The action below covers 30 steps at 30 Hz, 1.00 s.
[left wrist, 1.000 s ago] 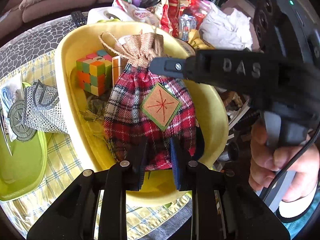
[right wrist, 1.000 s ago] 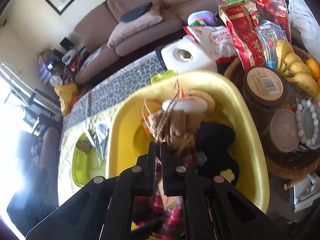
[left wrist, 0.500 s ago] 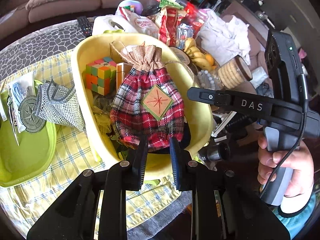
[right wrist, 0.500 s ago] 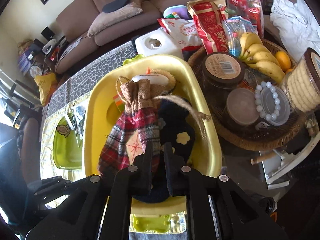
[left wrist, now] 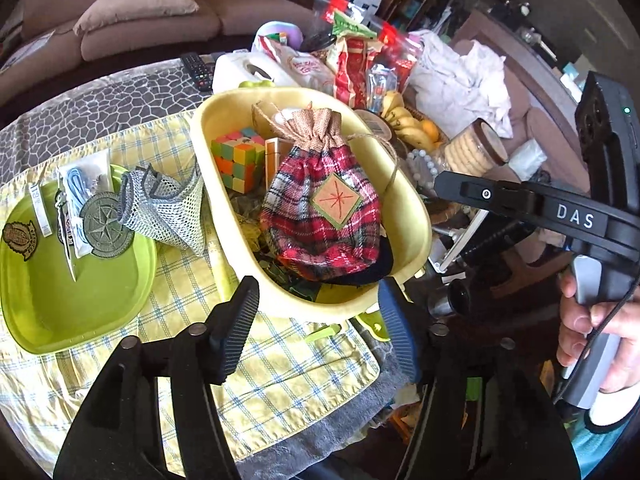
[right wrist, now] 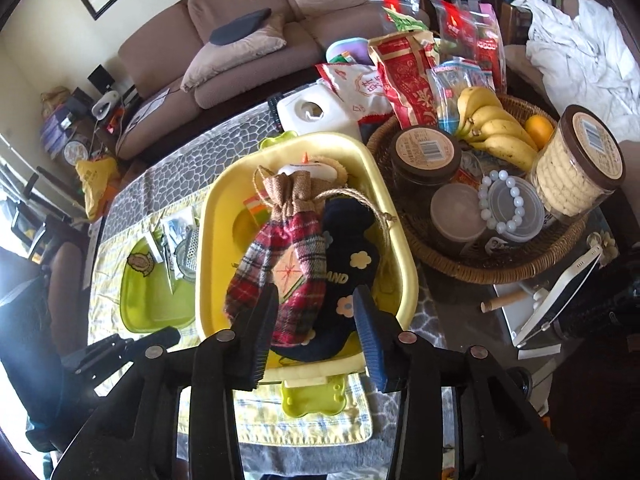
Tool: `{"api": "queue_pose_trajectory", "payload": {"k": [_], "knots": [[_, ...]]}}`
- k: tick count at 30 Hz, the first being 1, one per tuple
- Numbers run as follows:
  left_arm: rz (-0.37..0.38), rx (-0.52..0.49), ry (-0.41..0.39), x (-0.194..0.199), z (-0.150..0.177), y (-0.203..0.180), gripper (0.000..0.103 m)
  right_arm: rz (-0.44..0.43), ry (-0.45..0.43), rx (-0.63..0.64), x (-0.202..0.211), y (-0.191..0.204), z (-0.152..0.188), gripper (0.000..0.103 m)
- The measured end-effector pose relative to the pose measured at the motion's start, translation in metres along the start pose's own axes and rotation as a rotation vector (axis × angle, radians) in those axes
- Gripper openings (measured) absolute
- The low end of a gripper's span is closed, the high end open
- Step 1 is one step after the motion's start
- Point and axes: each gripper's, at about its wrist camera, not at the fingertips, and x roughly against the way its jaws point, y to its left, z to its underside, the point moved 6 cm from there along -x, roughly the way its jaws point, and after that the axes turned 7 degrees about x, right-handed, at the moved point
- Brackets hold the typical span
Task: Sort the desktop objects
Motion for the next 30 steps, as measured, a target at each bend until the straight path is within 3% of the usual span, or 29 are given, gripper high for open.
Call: {"api": "queue_pose_trajectory", "payload": {"k": [2,6,10,15,18,30], "knots": [[-0.011,0.007,-0.006,0.006,0.001,0.005,0.063,0.014,-0.004,0.024,0.003,0.009,0.002,0.05],[-0.047,0.001,-0.036,0.023,0.001,0.014,0.078,0.028,-0.002,0.048,0.004,0.023,0.008,0.062],[-0.078,-0.005,-0.066,0.04,0.004,0.022,0.082,0.026,-0.006,0.052,0.005,0.033,0.015,0.076],[-0.122,0.0,-0.094,0.059,0.008,0.037,0.103,0.021,-0.013,0.062,0.008,0.048,0.021,0.085],[-0.151,0.014,-0.11,0.07,0.011,0.049,0.103,-0.001,-0.017,0.065,0.01,0.059,0.024,0.103],[-0.207,0.076,-0.166,0.117,0.024,0.105,0.103,-0.005,-0.039,0.131,0.011,0.113,0.033,0.102]]}}
